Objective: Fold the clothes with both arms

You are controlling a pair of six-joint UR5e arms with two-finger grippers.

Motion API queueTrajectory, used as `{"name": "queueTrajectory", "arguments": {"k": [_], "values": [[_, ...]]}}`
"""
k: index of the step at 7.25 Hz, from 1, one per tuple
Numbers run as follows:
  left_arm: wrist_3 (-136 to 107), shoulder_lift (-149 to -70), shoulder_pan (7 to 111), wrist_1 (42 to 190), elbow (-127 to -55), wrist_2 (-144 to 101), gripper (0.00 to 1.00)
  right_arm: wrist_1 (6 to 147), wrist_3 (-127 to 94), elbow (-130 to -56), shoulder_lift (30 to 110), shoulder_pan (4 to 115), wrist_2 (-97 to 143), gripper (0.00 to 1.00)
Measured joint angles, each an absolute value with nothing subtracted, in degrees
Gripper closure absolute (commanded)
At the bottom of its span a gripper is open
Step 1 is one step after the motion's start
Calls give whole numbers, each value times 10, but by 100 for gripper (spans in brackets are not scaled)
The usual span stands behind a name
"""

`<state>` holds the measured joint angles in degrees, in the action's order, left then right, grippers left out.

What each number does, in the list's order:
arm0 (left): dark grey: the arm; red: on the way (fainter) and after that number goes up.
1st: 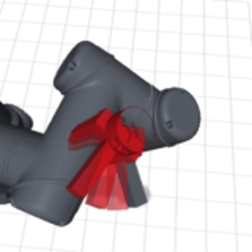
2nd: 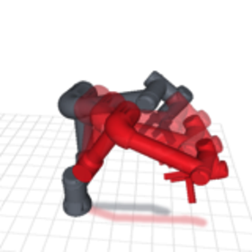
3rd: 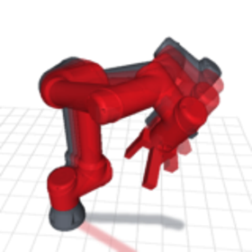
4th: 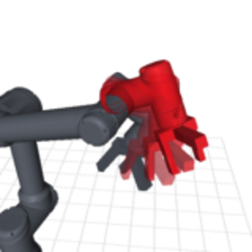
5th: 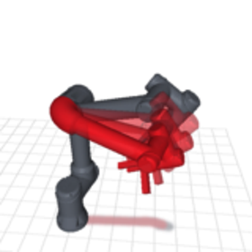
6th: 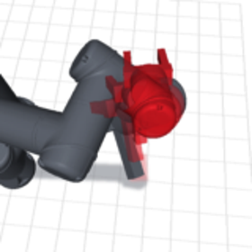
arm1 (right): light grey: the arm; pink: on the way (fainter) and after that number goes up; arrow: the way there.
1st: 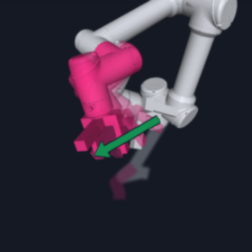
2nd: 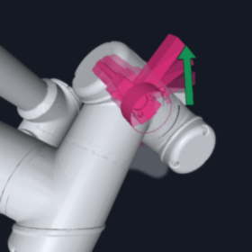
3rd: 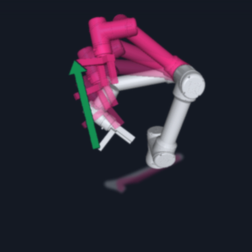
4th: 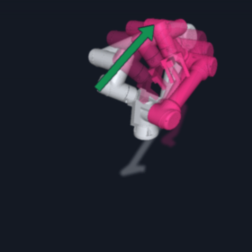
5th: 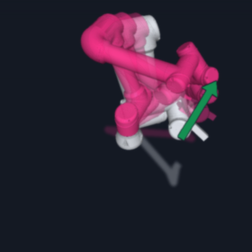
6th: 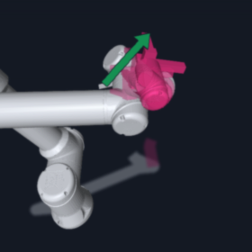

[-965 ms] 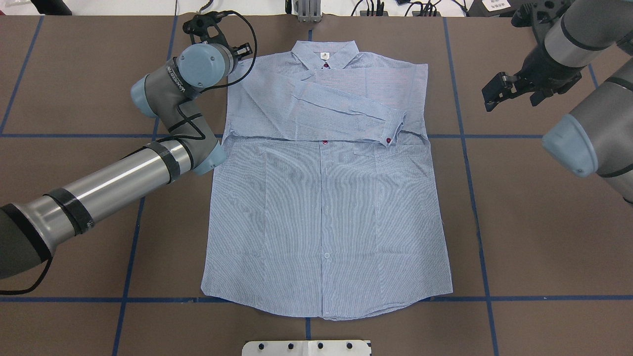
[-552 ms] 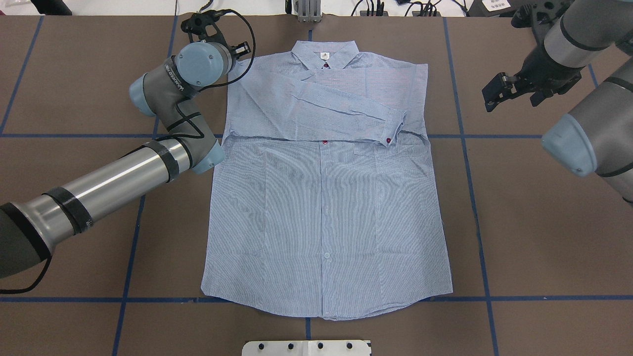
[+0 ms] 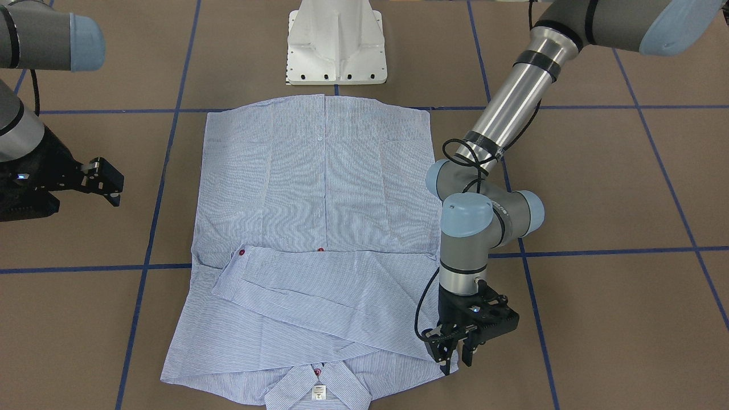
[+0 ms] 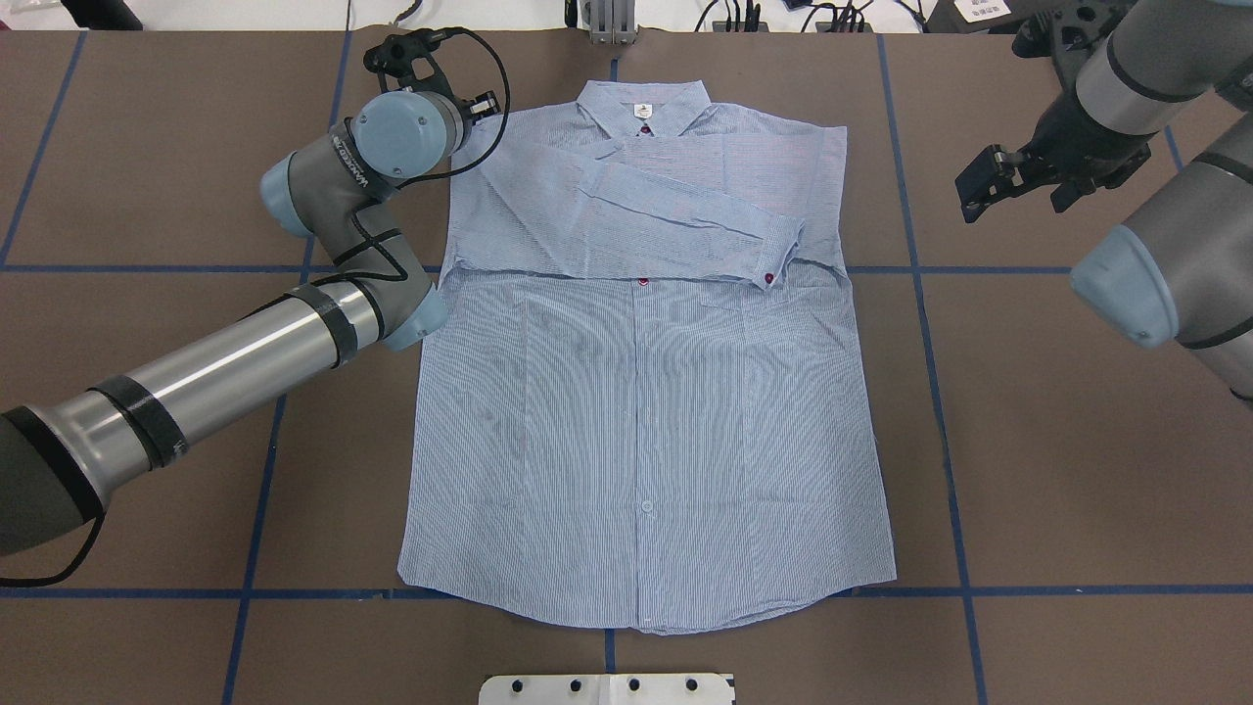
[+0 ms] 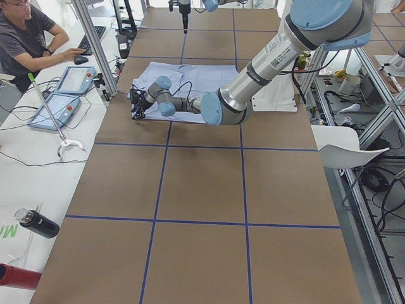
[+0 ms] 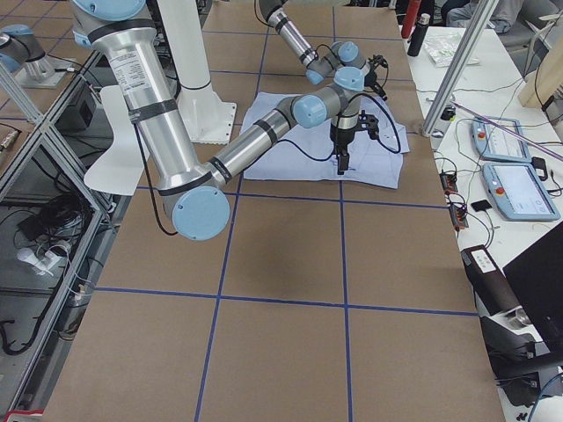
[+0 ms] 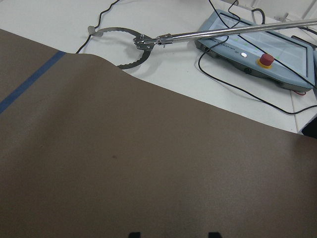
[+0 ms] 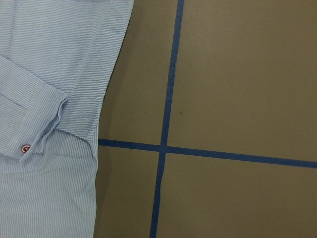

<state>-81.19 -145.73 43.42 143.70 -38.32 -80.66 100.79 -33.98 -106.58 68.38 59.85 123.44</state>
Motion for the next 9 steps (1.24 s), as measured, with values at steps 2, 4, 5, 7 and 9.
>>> {"name": "queueTrajectory", "arguments": {"k": [2,4,5,7,9], "values": [[-811,-1457,431,1437,-384,-805,100,1007,-340,-1065,684,599,1234,0],[-810,-1455,440,1436,-385,-805,100,1007,-340,-1065,683,599,1234,0],[-810,-1450,448,1436,-387,-804,100,1007,-340,-1065,683,599,1234,0],[-810,-1440,456,1436,-391,-804,85,1000,-340,-1060,683,599,1234,0],[-806,-1438,457,1437,-397,-806,1,996,-340,-1057,683,599,1234,0]]}}
